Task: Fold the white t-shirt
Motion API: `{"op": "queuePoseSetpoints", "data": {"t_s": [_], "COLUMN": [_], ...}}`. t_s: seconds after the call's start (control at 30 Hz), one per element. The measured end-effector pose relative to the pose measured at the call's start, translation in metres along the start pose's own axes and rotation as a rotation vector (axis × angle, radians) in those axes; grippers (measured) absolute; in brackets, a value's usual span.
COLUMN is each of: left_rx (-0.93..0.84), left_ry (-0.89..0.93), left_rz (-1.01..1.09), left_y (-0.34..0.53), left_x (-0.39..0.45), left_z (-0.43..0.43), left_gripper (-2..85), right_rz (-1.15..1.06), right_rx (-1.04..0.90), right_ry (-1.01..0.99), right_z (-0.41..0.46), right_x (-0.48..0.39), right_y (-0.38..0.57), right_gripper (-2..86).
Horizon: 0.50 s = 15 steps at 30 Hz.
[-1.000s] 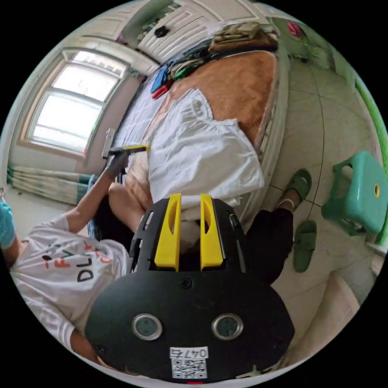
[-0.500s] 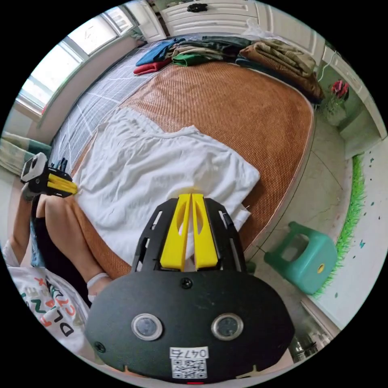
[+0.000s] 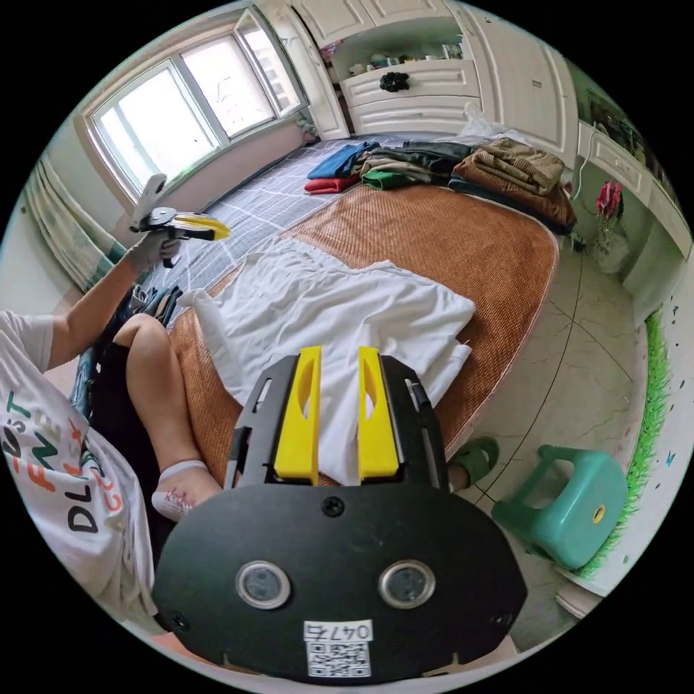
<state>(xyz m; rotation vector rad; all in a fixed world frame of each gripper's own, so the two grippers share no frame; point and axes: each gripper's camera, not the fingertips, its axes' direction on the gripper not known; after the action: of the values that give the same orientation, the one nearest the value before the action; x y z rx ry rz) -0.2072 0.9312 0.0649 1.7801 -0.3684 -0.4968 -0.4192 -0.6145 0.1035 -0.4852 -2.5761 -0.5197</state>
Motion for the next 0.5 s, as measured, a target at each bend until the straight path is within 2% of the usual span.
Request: {"op": "queuePoseSetpoints", "data": {"t_s": [0.13,0.27,0.4,0.5], "left_rx": [-0.123,-0.168,-0.190,-0.216], "left_ry": [-0.086,-0.010,-0.010,0.015], "left_rz": [0.116,0.115,0.116,0.147], "left_y": [-0.013,-0.001,0.024,0.046], "left_x": [-0.023,-0.055,-0.084,-0.097], "left_z": [0.063,0.097,0.109,0.115], "left_gripper": [6.0,6.3,6.6,3.0], "right_rz": [0.059,0.104,0.114,0.120], "right_rx": [0.042,0.017,-0.001,0.005], "right_ry": [-0.032,-0.059,-0.074,-0.090], "right_z": [-0.010,-0.009,-0.015,-0.020], "right_x": [-0.008,-0.009,-0.009,-0.009], "right_y": [0.031,0.052,0.066,0.069], "right_gripper": [3.5,3.2,3.0,2.9]}}
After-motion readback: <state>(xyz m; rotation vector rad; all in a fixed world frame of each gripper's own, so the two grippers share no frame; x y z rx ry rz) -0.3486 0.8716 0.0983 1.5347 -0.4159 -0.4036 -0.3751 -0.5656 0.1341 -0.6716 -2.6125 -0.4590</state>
